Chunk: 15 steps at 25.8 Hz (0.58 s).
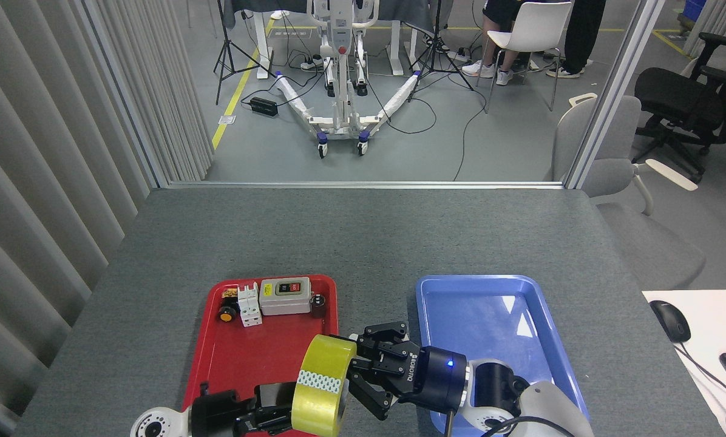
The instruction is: Place and move tape with both arms
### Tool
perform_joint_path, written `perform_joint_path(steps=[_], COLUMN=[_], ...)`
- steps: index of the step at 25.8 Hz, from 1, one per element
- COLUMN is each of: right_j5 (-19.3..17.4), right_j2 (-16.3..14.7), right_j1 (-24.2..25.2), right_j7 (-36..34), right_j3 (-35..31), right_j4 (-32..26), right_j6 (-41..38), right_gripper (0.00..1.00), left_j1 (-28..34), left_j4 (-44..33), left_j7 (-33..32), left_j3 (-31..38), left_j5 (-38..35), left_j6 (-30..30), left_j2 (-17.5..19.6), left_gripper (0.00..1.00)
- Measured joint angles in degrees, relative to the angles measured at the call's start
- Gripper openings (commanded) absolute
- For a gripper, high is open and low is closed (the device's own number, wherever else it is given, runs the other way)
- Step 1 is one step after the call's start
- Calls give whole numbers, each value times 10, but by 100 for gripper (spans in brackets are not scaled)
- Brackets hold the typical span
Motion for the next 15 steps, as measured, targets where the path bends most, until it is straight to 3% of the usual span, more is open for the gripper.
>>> perform_joint_path(steps=[7,15], right_j5=[1,1], right_j2=[2,3], right_j1=[0,0], right_j7=[-13,-17], right_j3=[-1,-1], right_j4=[0,0], right_j6=[-6,-5], right_gripper=[23,24], left_j1=[-1,-6], left_j4=[11,21], left_j7=[13,11], left_j3=[6,15], left_j5=[-7,-9], left_j6=[-47,-57], left_j2=[0,0], left_gripper=[100,100])
